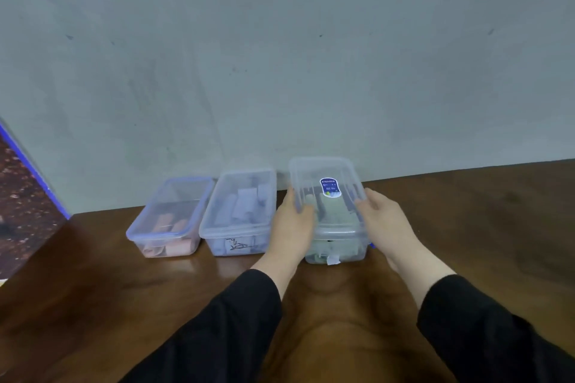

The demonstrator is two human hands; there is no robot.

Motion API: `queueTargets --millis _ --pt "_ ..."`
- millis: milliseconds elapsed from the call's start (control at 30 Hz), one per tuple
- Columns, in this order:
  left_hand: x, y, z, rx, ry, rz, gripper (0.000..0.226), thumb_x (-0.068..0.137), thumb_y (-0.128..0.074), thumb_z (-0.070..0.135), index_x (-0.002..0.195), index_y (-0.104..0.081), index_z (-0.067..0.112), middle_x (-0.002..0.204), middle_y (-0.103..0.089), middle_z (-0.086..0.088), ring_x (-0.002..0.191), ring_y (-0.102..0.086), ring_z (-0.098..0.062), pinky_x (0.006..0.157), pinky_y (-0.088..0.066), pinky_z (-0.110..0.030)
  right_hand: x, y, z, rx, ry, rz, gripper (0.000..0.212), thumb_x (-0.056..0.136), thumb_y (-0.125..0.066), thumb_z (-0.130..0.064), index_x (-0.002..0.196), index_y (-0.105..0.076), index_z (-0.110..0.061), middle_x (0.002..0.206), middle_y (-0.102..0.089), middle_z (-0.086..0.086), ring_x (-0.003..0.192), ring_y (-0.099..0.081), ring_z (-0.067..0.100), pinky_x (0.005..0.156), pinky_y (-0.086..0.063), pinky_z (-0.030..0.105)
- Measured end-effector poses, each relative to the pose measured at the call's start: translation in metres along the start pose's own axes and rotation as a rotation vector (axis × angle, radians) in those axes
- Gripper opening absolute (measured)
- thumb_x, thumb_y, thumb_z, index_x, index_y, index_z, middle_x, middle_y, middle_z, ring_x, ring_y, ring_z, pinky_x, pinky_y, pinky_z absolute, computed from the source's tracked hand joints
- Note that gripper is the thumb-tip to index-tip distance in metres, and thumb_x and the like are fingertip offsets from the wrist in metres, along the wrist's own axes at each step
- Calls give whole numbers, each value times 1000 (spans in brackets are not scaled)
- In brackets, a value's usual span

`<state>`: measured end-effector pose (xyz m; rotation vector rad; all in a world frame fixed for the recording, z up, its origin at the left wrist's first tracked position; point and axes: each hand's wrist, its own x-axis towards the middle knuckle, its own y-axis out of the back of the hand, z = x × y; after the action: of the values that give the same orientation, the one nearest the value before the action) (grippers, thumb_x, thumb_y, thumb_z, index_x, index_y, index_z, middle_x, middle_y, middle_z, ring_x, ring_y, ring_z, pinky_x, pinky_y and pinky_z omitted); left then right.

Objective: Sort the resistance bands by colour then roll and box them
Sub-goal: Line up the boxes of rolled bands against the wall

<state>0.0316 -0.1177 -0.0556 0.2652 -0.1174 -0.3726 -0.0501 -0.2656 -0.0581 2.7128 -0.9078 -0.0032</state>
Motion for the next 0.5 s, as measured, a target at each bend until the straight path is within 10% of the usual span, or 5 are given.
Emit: queueTargets --millis 200,333,500 --pt "15 -15 -31 17 127 46 33 81 -46 30 106 -67 27 99 -73 4 97 -68 -19 90 -56 -46 22 -1 26 -34 -40 -64 20 98 -52 -19 95 -72 -20 90 -75 0 86 -71 23 71 -57 38" --pt "10 -17 -28 -81 131 2 33 96 -47 10 115 -70 25 104 -75 5 96 -70 -12 75 -55 -22 26 4 35 -72 -40 -35 23 97 -52 -18 76 -60 -13 67 -59 -1 62 -52 20 49 -40 24" --pt "2 -25 -30 -126 163 -30 37 98 -50 12 127 -65 30 119 -71 8 106 -67 -8 78 -53 -16 26 19 45 -101 -80 -56 21 99 -56 -29 106 -72 -17 90 -72 1 78 -65 12 66 -52 32"
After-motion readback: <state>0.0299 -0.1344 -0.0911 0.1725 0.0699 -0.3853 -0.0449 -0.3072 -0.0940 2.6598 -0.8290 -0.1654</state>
